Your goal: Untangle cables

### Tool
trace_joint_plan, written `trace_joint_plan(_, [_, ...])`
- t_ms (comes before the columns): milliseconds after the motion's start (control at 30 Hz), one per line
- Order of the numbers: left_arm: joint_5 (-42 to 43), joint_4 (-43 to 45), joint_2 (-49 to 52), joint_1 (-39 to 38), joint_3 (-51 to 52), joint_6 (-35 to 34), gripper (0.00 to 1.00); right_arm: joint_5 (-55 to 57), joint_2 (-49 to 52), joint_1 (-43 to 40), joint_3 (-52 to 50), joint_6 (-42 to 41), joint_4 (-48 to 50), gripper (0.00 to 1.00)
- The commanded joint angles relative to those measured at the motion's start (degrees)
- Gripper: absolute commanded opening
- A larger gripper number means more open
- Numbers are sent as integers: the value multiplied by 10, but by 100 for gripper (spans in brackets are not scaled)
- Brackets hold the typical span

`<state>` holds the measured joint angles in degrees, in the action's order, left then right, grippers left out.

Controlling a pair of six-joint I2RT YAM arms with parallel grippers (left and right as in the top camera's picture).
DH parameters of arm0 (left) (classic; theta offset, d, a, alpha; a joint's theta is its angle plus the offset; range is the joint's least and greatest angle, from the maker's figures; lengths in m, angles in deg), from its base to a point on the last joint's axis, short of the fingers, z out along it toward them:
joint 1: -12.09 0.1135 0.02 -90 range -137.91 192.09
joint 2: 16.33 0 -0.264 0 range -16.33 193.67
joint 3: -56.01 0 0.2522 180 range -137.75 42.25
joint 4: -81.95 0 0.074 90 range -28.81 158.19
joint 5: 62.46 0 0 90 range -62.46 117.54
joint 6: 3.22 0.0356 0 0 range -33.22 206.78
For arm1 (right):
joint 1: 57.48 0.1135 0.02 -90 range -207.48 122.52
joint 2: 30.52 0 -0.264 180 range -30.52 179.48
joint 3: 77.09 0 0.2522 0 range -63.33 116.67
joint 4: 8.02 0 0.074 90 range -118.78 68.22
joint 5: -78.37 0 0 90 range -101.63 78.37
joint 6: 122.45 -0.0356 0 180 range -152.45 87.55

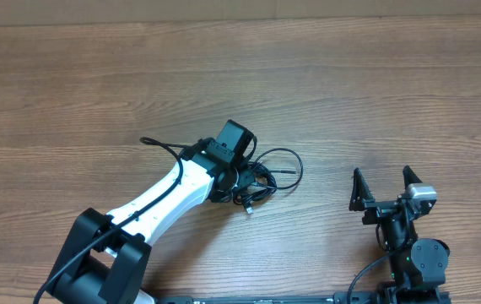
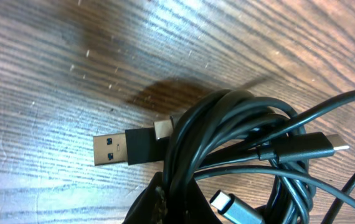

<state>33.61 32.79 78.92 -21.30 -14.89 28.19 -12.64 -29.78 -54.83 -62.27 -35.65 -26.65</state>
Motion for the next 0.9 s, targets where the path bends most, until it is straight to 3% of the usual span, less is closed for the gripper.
trace_joint_plan(0, [11,-5,-12,-4,2,-21,4,5,-6,-1,-6,1,2,100])
trace_joint_plan(167, [20,-7,-12,-4,2,-63,8,5,-6,-1,-6,1,2,100])
trace_joint_plan(333, [41,-7,-12,-4,3,-125,22,5,-6,-1,-6,1,2,100])
trace_joint_plan(400, [41,-7,-12,-4,3,-123,37,5,-6,-1,-6,1,2,100])
trace_joint_plan(533, [40,-7,-12,-4,3,-123,89,5,-6,-1,-6,1,2,100])
trace_joint_plan(600, [39,-7,-12,-4,3,-123,99,5,-6,-1,-6,1,2,100])
trace_joint_plan(867, [16,-7,-12,-4,3,-88,100,5,-6,-1,-6,1,2,100])
